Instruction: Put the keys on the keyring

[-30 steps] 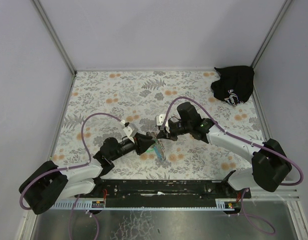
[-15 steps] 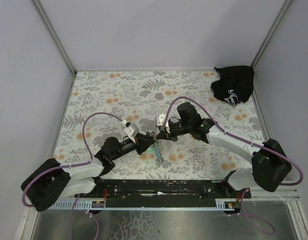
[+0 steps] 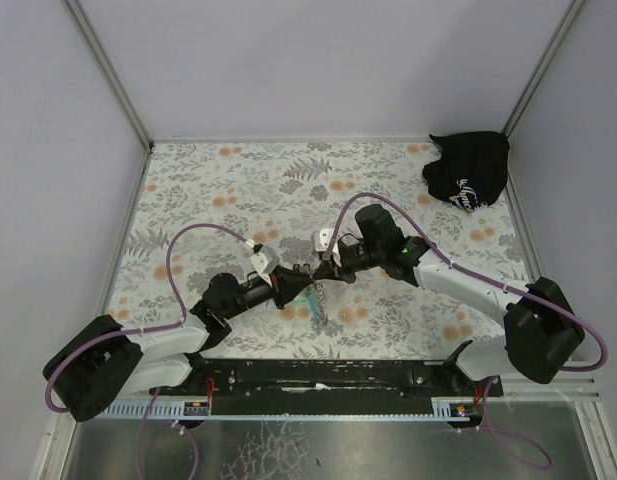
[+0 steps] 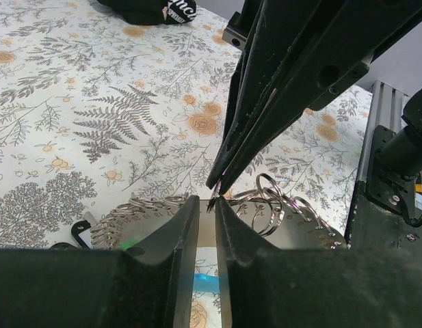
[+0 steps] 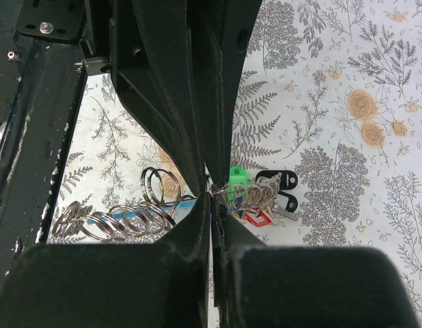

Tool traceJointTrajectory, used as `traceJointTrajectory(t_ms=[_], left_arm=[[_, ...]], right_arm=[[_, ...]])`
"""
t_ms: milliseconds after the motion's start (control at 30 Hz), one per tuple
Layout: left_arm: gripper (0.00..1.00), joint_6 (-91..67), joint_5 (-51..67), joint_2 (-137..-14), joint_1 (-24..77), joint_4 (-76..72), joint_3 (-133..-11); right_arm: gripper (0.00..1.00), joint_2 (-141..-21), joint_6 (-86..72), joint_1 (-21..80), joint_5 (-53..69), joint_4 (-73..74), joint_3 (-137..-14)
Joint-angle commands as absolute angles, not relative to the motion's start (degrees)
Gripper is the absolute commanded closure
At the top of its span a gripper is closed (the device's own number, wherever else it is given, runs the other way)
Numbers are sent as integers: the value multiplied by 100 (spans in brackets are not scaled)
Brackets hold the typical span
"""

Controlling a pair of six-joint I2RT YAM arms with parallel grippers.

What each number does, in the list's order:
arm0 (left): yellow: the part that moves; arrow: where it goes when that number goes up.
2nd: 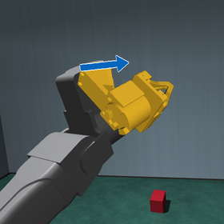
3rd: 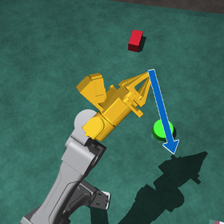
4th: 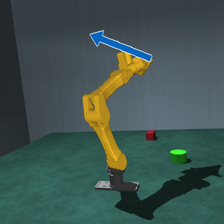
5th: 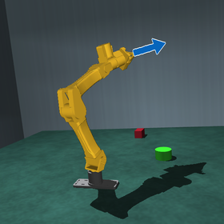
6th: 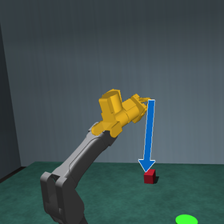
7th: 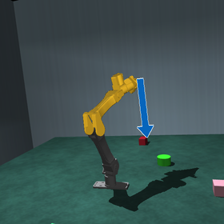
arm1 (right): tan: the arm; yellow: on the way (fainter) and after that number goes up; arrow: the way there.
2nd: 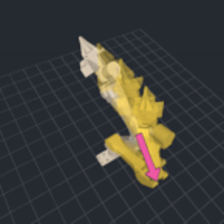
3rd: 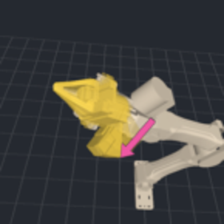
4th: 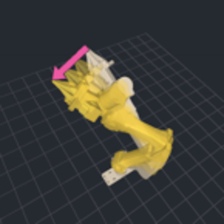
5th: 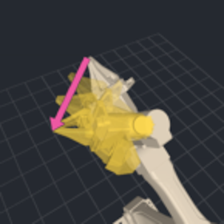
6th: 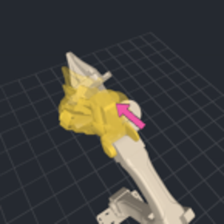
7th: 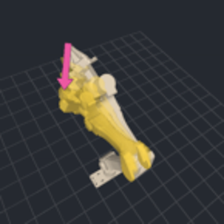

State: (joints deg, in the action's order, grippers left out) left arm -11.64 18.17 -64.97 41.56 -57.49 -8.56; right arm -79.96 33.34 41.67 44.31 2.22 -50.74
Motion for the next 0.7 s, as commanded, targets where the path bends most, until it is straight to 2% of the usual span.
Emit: traceJointTrajectory(t_ms=[0, 167, 433, 533, 667], left_arm=[[88, -999, 1868, -6537, 4122, -6251, -1025], [99, -936, 1966, -6622, 4126, -6197, -1087], [100, -731, 2011, -6464, 4121, -5926, -1114], [100, -642, 1981, -6271, 4122, -5684, -1129], [100, -551, 1913, -6069, 4122, -5461, -1134]], right_arm=[[100, -7813, 3258, 4140, 4770, -94, -5134], [100, -7790, 3247, 4140, 4781, -87, -5122], [99, -7673, 2974, 4122, 4599, -255, -5010], [78, -7474, 2563, 4052, 4440, -581, -4815], [62, -7126, 2023, 3974, 4146, -869, -4631]])
